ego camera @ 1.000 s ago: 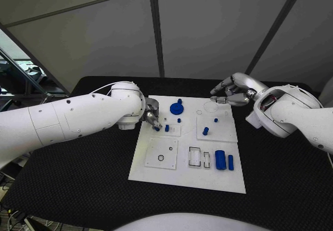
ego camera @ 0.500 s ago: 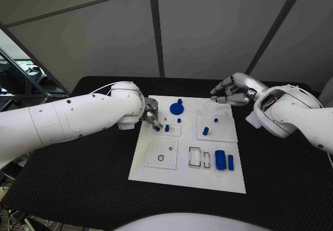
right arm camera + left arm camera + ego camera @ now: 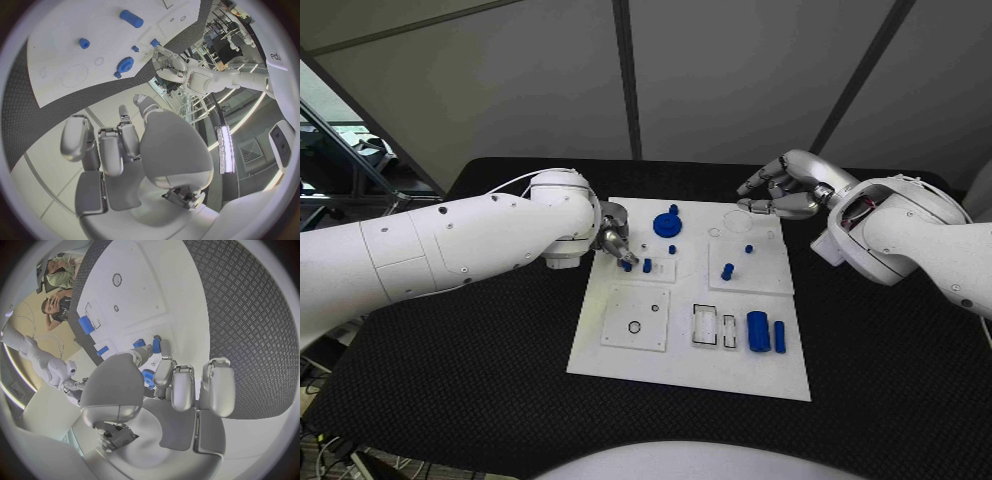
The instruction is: Assemble the parts on the task board
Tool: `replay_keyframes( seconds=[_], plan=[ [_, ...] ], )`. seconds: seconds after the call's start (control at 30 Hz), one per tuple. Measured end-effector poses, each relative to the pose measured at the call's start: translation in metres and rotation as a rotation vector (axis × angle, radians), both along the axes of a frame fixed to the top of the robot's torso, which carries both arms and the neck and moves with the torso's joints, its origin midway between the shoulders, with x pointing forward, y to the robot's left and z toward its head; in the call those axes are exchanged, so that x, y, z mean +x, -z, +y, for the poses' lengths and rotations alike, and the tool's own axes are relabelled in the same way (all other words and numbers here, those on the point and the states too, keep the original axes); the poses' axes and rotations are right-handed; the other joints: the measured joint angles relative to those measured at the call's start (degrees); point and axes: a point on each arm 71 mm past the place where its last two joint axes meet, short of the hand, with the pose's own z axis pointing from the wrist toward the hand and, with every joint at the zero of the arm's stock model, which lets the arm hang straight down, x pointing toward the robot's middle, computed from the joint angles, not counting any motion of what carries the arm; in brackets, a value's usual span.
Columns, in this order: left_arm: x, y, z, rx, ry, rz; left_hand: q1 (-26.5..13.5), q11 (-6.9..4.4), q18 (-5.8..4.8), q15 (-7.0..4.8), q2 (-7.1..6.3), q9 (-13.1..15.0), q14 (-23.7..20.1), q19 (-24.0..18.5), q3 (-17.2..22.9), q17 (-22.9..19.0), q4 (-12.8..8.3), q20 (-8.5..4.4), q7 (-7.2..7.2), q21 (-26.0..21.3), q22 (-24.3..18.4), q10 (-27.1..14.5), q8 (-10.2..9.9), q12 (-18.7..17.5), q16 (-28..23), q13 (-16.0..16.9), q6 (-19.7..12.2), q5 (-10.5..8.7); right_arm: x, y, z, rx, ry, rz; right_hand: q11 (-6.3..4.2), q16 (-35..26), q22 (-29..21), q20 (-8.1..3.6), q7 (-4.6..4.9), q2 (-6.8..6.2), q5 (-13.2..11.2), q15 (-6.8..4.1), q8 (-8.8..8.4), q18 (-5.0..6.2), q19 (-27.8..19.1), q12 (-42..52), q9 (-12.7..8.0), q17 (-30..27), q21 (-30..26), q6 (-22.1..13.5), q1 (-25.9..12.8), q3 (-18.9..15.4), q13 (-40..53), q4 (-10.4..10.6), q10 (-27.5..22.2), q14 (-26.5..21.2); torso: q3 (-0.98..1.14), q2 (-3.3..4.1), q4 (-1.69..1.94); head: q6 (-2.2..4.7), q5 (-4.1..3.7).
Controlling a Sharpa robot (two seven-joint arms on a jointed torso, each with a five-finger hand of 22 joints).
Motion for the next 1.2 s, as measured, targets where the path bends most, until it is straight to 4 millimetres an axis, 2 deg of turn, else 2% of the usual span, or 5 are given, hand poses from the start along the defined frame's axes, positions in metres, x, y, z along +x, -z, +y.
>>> replay_keyframes(
  seconds=[1.2],
  plan=[
    [-0.0016, 0.0014, 0.0002, 0.015, 0.003, 0.019, -0.5, -0.19, 0.0, -0.19, 0.0, 0.5, 0.2, 0.2, -2.4, 0.0, 1.2, -0.2, -0.2, 0.7, 0.0, 0.2, 0.0, 0.3, 0.0, 0.8, 0.6, 0.0, 0.0, 0.0, -0.0007, 0.0, 0.0, 0.0, 0.0, 0.0, 0.0, 0.0, 0.0, 0.0, 0.0, 0.0, 0.0, 0.0, 0.0, 0.0, 0.0, 0.0, 0.0, 0.0, 0.0, 0.0, 0.0, 0.0, 0.0, 0.0, -0.01, -0.01, -0.01, -0.19, -0.03]
  ],
)
